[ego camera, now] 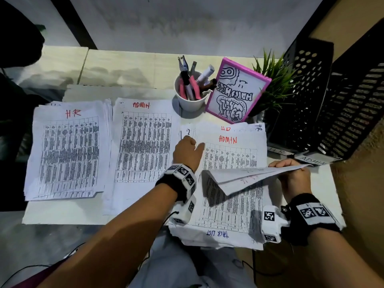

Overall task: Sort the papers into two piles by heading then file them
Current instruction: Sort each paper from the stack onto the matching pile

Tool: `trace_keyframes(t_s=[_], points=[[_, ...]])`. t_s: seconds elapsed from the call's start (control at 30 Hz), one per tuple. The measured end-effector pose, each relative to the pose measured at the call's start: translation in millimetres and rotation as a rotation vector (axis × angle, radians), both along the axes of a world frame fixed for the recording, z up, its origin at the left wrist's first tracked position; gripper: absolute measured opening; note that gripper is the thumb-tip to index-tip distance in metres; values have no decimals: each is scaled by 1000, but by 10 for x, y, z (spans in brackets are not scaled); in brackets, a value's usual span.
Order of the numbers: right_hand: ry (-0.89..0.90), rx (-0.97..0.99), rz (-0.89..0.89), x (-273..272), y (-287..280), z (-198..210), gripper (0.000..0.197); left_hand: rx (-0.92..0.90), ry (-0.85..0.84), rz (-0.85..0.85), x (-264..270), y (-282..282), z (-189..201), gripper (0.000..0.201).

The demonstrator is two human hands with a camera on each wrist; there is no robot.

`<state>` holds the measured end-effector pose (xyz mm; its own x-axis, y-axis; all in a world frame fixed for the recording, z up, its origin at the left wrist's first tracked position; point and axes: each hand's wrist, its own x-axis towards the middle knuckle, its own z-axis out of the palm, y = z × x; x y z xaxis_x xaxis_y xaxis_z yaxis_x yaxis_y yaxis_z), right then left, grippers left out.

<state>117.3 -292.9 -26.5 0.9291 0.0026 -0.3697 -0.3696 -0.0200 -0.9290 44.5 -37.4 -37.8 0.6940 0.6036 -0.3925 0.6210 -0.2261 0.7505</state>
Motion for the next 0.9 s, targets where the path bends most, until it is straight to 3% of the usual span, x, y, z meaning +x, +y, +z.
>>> trace_keyframes(t_s=[0.07, 0.13, 0.2, 0.3, 0.37, 0.5, 0.63, 0.73, 0.8, 0.9], points=[[18, -1, 2, -1, -26, 8, 50, 52, 57, -74, 28, -21, -95, 42], [21, -3, 15, -23, -41, 41, 50, 103, 69, -105, 55, -51, -150, 45], [3, 16, 19, -44, -22, 80, 43, 84, -68, -37, 54, -91, -117, 40], [11, 114, -66, 6, 27, 126, 30, -248, -344, 60, -74, -177, 49, 41], [57, 166, -73, 91, 66, 134, 29, -431, -398, -11, -242, -193, 171, 50], [151, 222, -49, 190, 295, 214, 25, -194, -307, -216, -499, -138, 281, 40], [140, 234, 126, 120, 756, 325, 17, -161, -298, -69, -671, 153, 336, 22], [92, 56, 245, 104, 966, 293, 12, -147, -249, 78, -866, 757, 465, 17], [37, -183, 252, 131, 946, 191, 5, -56, -222, 192, -1085, 1301, 513, 17], [-42, -640, 199, 162, 794, 40, 22, 38, -169, 402, -1516, 2093, 484, 23]])
